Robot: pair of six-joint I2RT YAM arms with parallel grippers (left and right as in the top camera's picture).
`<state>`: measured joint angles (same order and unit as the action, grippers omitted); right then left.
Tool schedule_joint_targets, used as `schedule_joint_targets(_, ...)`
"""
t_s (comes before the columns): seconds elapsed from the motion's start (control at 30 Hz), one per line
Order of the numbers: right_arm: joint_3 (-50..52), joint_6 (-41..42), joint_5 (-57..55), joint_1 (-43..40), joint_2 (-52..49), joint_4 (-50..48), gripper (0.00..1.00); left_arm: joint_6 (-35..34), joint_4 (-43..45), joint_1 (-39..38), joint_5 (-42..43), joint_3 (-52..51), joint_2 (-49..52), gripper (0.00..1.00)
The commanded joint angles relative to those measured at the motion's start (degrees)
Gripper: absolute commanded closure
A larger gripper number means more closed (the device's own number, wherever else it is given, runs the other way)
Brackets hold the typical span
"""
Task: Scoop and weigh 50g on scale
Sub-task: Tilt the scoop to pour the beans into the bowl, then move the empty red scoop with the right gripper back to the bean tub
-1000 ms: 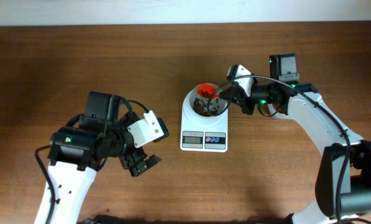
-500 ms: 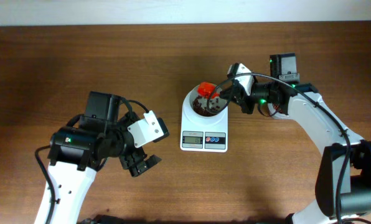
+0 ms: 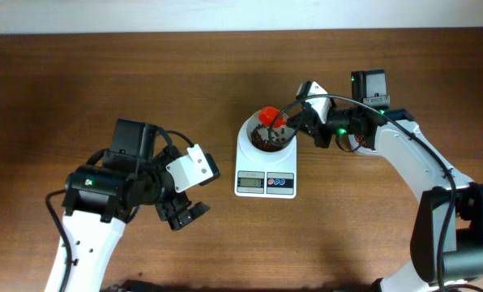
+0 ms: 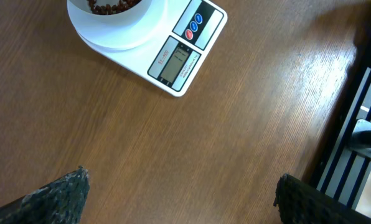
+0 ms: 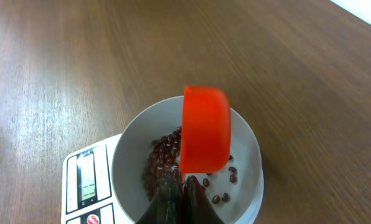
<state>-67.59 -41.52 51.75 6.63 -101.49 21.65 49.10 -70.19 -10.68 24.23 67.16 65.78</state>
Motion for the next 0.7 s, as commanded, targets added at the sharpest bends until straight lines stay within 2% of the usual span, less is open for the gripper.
schedule_joint_targets(0.0, 0.1, -1.4, 4.9, -0.3, 0.1, 0.2, 0.96, 0.5, 0.1, 0.3, 1.0, -0.4, -0.5, 0.01)
schedule_joint_targets(0.03, 0.1, -1.3, 1.2, -0.3, 0.1, -0.1, 0.96, 0.5, 0.1, 0.3, 1.1, -0.4, -0.5, 0.01)
schedule_joint_targets(0.13, 0.1, -1.1, -0.6, -0.3, 0.1, -0.6, 0.96, 0.5, 0.1, 0.3, 1.0, -0.4, -0.5, 0.01)
schedule_joint_targets(0.2, 0.1, -0.8, 4.2, -0.3, 0.1, 0.3, 0.96, 0.5, 0.1, 0.3, 1.0, -0.4, -0.5, 0.01)
schedule_joint_targets(0.27, 0.1, -1.0, -2.4, -0.3, 0.1, -0.9, 0.96, 0.5, 0.1, 0.3, 1.0, -0.4, -0.5, 0.01)
schedule_joint_targets(0.43, 0.1, 0.0, 4.8, -0.3, 0.2, -1.1, 0.96, 0.5, 0.1, 0.3, 1.0, -0.4, -0.5, 0.01)
schedule_joint_targets(0.53, -0.6, 10.1, 5.5, -0.7, 2.7, -1.0, 0.96, 0.5, 0.1, 0.3, 1.0, -0.4, -0.5, 0.01)
schedule_joint_targets(0.67, -0.6, 15.1, 5.2, -3.1, 10.5, -0.9, 0.96, 0.5, 0.1, 0.3, 1.0, -0.4, -0.5, 0.01)
